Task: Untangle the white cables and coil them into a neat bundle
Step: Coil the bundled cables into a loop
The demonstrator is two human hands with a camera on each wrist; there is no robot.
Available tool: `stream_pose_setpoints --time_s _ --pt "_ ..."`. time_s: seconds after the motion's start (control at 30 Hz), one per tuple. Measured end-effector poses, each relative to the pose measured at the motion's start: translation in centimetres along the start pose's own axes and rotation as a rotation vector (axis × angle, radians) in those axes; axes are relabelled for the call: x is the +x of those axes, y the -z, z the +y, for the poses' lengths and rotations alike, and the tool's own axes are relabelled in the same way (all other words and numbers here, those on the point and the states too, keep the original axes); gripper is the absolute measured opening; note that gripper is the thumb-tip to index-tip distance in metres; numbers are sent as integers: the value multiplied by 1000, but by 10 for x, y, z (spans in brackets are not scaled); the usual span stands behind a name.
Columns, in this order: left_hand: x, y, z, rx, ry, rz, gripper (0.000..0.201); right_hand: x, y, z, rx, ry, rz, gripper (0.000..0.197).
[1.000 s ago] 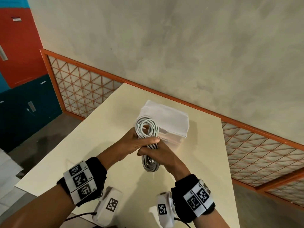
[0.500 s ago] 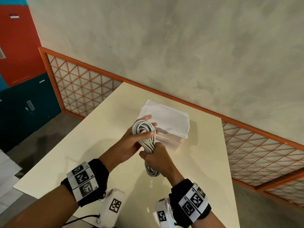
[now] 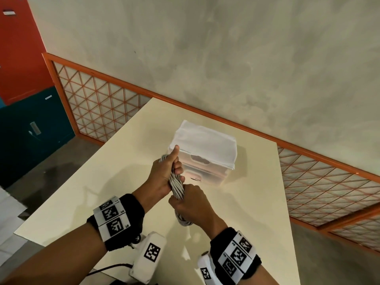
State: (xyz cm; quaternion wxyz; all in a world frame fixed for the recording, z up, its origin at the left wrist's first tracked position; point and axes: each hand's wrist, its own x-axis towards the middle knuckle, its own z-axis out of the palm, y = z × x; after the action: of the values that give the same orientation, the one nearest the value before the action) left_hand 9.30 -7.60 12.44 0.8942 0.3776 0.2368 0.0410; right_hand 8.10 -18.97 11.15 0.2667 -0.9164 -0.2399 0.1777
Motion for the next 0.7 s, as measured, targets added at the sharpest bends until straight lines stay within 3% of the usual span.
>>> stream_pose_setpoints --time_s 0.1,0.17,0.3,0.4,0.57,0.7 --pt "6 2 -8 -3 42 55 46 -2 -4 4 -146 18 41 22" --pt "10 5 -12 4 98 16 44 -1 -4 8 -161 -5 15 23" --pt "15 10 -9 26 243 -182 43 7 2 26 166 7 -167 15" --pt "22 9 -10 39 289 -231 44 12 2 41 347 46 -217 6" --pt "44 6 -29 81 294 -164 48 18 -12 52 336 -14 -190 30" --pt "59 12 -47 46 408 -191 42 26 -11 74 303 -106 -215 50"
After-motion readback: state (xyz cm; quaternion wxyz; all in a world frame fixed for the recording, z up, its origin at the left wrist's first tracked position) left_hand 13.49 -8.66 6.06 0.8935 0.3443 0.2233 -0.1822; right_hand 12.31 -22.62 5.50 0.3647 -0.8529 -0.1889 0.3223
